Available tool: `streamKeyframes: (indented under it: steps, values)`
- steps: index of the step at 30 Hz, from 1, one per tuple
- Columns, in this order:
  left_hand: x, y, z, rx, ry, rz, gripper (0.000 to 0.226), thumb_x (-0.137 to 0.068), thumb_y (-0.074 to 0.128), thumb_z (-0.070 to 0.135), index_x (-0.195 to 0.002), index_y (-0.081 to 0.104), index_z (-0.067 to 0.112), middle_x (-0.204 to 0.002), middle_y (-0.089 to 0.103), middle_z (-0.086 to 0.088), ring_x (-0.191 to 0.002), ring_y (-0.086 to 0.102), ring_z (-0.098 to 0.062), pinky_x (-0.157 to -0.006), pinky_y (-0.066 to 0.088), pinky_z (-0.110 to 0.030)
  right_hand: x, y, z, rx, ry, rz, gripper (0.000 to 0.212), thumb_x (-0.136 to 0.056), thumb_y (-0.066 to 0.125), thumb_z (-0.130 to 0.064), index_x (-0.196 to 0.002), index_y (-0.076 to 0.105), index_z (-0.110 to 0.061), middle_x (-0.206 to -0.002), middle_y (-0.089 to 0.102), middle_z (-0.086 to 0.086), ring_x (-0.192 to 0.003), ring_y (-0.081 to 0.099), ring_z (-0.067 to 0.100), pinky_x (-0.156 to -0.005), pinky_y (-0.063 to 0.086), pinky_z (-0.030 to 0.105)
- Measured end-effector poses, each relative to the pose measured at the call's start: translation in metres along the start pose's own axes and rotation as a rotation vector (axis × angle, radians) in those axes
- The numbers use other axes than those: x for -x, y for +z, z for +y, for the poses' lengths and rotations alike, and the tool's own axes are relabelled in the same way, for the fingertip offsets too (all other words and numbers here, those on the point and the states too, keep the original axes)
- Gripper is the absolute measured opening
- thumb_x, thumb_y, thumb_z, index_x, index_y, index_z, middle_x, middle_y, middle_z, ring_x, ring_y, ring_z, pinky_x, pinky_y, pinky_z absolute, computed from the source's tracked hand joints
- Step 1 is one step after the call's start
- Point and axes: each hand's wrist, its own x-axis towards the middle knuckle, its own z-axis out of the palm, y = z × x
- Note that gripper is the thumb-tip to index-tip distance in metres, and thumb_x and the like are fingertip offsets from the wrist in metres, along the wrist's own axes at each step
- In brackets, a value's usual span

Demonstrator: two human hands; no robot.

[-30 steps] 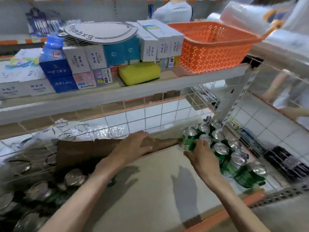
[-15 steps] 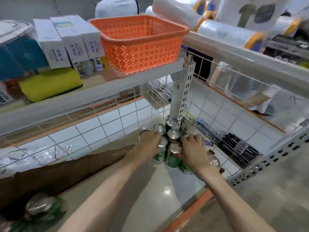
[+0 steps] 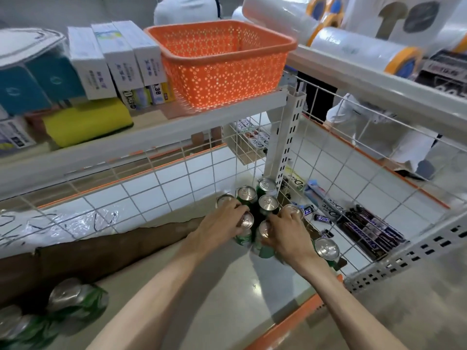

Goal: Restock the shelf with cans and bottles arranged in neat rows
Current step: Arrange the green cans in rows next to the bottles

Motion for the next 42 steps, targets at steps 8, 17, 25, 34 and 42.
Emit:
streamKeyframes:
  steps: [8, 17, 25, 34, 42]
  values:
    - [0.096, -0.056, -0.013, 0.265, -0.127, 0.020, 0.035, -0.084, 0.073, 0.048, -0.113, 0.066, 0.031, -0.106, 0.069, 0.012, -0.088, 0.059, -0.005, -0.061, 0.031, -0.014, 0.025, -0.032, -0.025, -0.228, -0.171, -0.165, 0.053, -0.079, 0.079, -0.038, -0.125, 0.059, -0.021, -0.113, 0.049, -0.002, -0.099, 0.053, 0.015, -0.093, 0.049, 0.032]
    - [0.237, -0.071, -0.058, 0.314, -0.460, 0.082, 0.039, -0.073, 0.079, 0.054, -0.102, 0.069, 0.029, -0.099, 0.069, 0.010, -0.087, 0.063, -0.007, -0.062, 0.045, -0.025, 0.070, -0.036, -0.115, -0.140, -0.443, -0.248, 0.057, -0.083, 0.077, -0.031, -0.134, 0.056, -0.016, -0.123, 0.050, 0.005, -0.110, 0.052, 0.020, -0.093, 0.046, 0.030]
    - [0.366, -0.074, -0.075, 0.322, -0.592, 0.170, 0.037, -0.072, 0.073, 0.051, -0.091, 0.070, 0.019, -0.088, 0.072, 0.000, -0.081, 0.067, -0.017, -0.070, 0.057, -0.039, 0.131, -0.007, -0.215, 0.012, -0.428, -0.147, 0.038, -0.081, 0.068, -0.055, -0.093, 0.064, -0.019, -0.092, 0.048, 0.001, -0.072, 0.053, 0.017, -0.058, 0.038, 0.027]
    - [0.451, -0.065, -0.081, 0.281, -0.732, 0.209, 0.035, -0.074, 0.076, 0.051, -0.079, 0.066, 0.019, -0.075, 0.068, 0.004, -0.069, 0.064, -0.013, -0.066, 0.054, -0.038, 0.180, 0.025, -0.287, -0.010, -0.393, 0.035, 0.060, -0.083, 0.062, -0.060, -0.055, 0.049, -0.008, -0.067, 0.066, 0.013, -0.055, 0.055, 0.025, -0.052, 0.044, 0.033]
    - [0.479, -0.064, -0.087, 0.307, -0.733, 0.282, 0.025, -0.078, 0.077, 0.045, -0.090, 0.067, 0.025, -0.085, 0.065, 0.010, -0.076, 0.061, -0.007, -0.064, 0.047, -0.027, 0.193, 0.042, -0.318, -0.009, -0.357, 0.016, 0.056, -0.083, 0.065, -0.053, -0.053, 0.043, -0.011, -0.061, 0.057, 0.006, -0.056, 0.053, 0.027, -0.051, 0.037, 0.031]
